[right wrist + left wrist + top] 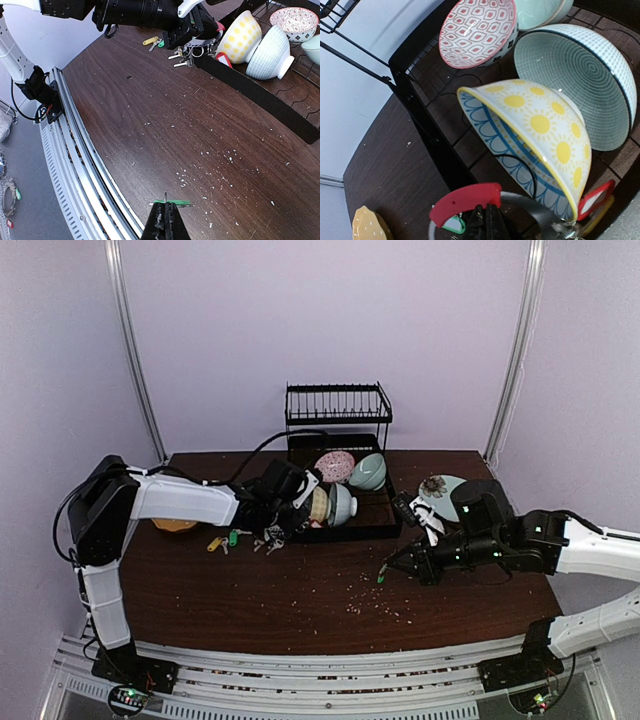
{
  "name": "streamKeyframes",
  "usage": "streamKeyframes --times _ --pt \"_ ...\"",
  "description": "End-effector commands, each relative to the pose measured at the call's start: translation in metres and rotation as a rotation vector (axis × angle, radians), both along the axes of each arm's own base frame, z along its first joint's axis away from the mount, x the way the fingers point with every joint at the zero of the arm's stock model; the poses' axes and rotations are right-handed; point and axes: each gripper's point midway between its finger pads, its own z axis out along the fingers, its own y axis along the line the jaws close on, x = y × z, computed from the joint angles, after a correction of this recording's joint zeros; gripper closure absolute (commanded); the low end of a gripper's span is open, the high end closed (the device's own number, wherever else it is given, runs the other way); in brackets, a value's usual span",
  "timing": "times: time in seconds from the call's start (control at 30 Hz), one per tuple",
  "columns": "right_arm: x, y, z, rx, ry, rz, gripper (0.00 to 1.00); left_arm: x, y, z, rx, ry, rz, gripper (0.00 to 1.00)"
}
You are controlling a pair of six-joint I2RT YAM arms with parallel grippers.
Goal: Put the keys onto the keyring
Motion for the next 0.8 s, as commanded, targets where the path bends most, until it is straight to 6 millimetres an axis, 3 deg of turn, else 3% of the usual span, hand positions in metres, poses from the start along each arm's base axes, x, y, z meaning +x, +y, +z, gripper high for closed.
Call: streamKeyframes --times 0.0,0.27,0.4,0.77 --pt "0.004 0.001 0.009 0.006 -0.021 -0.003 1.0 -0.008 -0.016 0.007 -0.101 0.032 -0.064 1.0" --pt "0.004 0.003 0.008 0.009 -0.015 0.002 1.0 -0.017 -0.011 0.011 -0.132 0.043 -0.071 0.88" --pt "0.003 0.003 0.008 0.01 -0.012 0.003 1.0 -0.016 -0.009 0.025 -0.155 0.023 -0.057 0.74" --pt "0.002 0.003 0.008 0.016 -0.006 0.005 1.0 -0.022 -0.012 0.064 -0.247 0.029 -0.104 0.49"
